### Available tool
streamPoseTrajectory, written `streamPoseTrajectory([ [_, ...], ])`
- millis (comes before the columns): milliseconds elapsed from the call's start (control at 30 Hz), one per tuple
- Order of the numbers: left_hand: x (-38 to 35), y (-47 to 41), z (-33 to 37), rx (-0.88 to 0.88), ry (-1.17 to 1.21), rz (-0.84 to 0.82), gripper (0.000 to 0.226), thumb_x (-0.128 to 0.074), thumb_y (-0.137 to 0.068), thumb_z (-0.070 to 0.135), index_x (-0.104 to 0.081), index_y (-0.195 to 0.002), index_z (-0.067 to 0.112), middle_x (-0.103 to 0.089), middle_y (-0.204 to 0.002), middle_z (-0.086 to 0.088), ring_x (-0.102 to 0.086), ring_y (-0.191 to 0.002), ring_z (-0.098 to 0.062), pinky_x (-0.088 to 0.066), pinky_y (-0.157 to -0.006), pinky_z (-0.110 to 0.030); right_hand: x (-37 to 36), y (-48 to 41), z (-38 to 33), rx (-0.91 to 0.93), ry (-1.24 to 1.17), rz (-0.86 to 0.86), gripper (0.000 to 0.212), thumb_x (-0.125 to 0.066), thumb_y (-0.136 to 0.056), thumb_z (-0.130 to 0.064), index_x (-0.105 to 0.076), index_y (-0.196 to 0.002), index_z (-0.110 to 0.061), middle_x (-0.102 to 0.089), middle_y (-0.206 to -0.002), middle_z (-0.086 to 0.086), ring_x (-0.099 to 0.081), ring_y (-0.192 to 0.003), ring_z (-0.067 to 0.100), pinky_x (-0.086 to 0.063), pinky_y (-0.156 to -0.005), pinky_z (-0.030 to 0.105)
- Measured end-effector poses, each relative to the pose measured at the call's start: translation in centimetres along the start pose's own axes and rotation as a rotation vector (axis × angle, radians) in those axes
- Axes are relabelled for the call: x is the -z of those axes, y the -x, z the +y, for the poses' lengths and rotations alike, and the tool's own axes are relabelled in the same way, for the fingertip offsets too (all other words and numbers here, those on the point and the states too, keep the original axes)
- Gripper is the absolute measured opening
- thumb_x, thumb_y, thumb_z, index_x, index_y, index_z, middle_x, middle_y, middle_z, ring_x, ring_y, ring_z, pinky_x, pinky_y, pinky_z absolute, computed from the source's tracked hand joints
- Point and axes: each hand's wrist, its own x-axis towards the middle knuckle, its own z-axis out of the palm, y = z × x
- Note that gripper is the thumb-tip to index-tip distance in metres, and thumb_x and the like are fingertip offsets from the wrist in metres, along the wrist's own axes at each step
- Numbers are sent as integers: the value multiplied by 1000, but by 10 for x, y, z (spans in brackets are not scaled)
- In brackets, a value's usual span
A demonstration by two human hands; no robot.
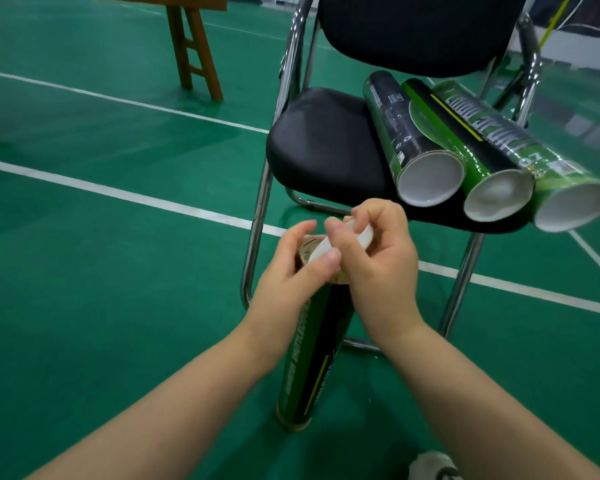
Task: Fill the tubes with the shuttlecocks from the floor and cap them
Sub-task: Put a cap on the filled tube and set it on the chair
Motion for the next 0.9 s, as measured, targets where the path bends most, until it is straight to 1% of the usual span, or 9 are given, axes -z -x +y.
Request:
streamPoseTrajectory([
  [67,-3,-3,9,19,159,17,45,-59,-76,34,-54,-117,15,-66,-98,4,-62,-89,-5,-48,-77,-19,-2,3,4,8,4,32,25,-61,-71,-42,-40,-69,-30,-44,-83,2,-47,-75,21,-42,-70,36],
  [133,-5,-5,12,41,250,35,30,-59,-77,33,-62,-99,13,-68,-88,0,-63,-81,-7,-50,-70,-18,-4,7,8,-10,-8,59,26,-61,-71,-44,-40,-69,-29,-45,-83,1,-48,-77,18,-42,-72,33],
  [233,-8,-8,11,66,271,104,36,-51,-73,39,-64,-94,14,-68,-86,-3,-63,-80,-11,-52,-70,-21,-7,14,13,-56,-26,85,30,-60,-70,-47,-40,-68,-26,-47,-85,0,-51,-83,15,-41,-76,27],
  [300,-10,-9,10,80,248,145,23,-49,-86,31,-63,-93,16,-68,-85,-2,-62,-77,-11,-52,-66,-21,-8,19,15,-48,-10,93,30,-59,-71,-47,-39,-67,-24,-47,-86,-4,-51,-85,8,-39,-79,22],
  [433,-14,-6,10,75,212,201,23,-41,-95,27,-61,-94,16,-69,-78,4,-63,-69,-6,-49,-57,-15,-9,25,15,-44,0,102,27,-55,-74,-45,-39,-67,-24,-49,-90,-3,-50,-88,6,-38,-80,18],
  [567,-17,-2,10,76,176,186,18,-40,-96,23,-58,-97,18,-67,-77,7,-62,-66,-2,-48,-56,-14,-13,36,14,-61,-86,128,17,-47,-82,-41,-47,-78,-24,-56,-101,-11,-55,-100,14,-44,-87,33],
  [733,-17,0,8,108,166,212,21,-39,-95,14,-59,-98,19,-67,-78,2,-61,-65,-5,-48,-53,-16,-17,42,3,-274,-244,190,17,-45,-82,-36,-61,-87,-34,-65,-110,-8,-59,-105,20,-47,-92,49],
  [800,-18,0,7,106,142,253,22,-38,-94,12,-60,-96,19,-66,-75,4,-61,-63,-5,-48,-52,-16,-17,43,-2,-332,-264,201,24,-43,-84,-22,-62,-93,-32,-66,-106,-8,-61,-102,15,-50,-88,39],
  [900,-18,-2,6,101,135,300,24,-39,-94,11,-60,-91,21,-66,-73,5,-60,-62,-5,-47,-51,-16,-14,38,-9,-452,-309,138,42,-39,-88,-1,-58,-104,-34,-63,-106,-19,-59,-100,2,-50,-82,19],
])
